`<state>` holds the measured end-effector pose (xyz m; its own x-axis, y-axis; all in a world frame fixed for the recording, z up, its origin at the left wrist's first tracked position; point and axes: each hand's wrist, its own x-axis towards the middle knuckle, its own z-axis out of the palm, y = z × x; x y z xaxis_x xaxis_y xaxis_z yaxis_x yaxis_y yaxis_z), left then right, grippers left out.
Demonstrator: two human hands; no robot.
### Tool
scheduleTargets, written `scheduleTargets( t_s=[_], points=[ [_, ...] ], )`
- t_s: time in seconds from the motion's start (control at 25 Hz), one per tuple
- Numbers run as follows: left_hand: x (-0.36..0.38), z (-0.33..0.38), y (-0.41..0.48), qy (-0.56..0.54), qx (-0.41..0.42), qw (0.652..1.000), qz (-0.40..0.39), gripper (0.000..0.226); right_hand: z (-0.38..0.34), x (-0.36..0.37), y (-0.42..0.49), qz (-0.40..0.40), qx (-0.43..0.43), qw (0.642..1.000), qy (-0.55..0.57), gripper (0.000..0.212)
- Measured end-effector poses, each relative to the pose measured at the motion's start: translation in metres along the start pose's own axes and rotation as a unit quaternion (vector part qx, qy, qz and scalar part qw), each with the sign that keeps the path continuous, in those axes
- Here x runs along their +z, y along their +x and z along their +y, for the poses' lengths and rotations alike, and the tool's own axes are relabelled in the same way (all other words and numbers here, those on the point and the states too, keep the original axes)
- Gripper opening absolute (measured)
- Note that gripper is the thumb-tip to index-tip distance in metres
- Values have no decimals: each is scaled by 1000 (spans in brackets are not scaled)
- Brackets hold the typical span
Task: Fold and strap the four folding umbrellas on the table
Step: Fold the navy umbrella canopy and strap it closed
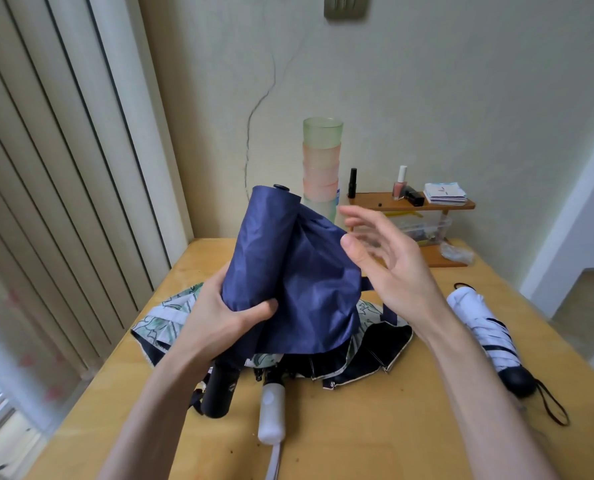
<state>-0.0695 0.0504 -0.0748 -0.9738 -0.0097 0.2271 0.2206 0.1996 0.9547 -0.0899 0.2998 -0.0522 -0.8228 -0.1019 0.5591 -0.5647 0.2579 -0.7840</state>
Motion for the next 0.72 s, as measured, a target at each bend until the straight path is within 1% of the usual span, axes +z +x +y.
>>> scheduleTargets(
  t_s=[0.08,0.16,0.2,0.28,0.32,0.4,0.52,0.64,0.72],
  points=[
    [-1,0,-2,3,5,1000,-28,41,1,1,0,-19,-32,998,-48,30],
    [-2,-2,-3,-2,1,999,-47,48,3,3,0,-16,-20,997,-72,36],
    [-2,-2,-4,-3,-3,999,-52,53,4,3,0,-11,-10,997,-73,35],
    [-2,-4,-5,-2,-18,998,-57,60,4,5,0,-9,-12,997,-79,20],
    [-2,-3,-5,-5,-28,998,-57,61,4,4,0,-12,-11,997,-77,18],
    [-5,-5,-4,-17,-45,998,-41,62,5,-2,0,-7,-2,999,-50,21],
    [-10,-9,-1,-43,-73,996,5,71,5,-14,0,43,0,999,-22,22],
    [-9,-8,-1,-48,-66,997,18,64,5,-17,0,63,14,998,-6,17],
    [-5,-5,-2,-43,-64,997,18,58,5,-18,-2,37,30,998,36,18]
  ],
)
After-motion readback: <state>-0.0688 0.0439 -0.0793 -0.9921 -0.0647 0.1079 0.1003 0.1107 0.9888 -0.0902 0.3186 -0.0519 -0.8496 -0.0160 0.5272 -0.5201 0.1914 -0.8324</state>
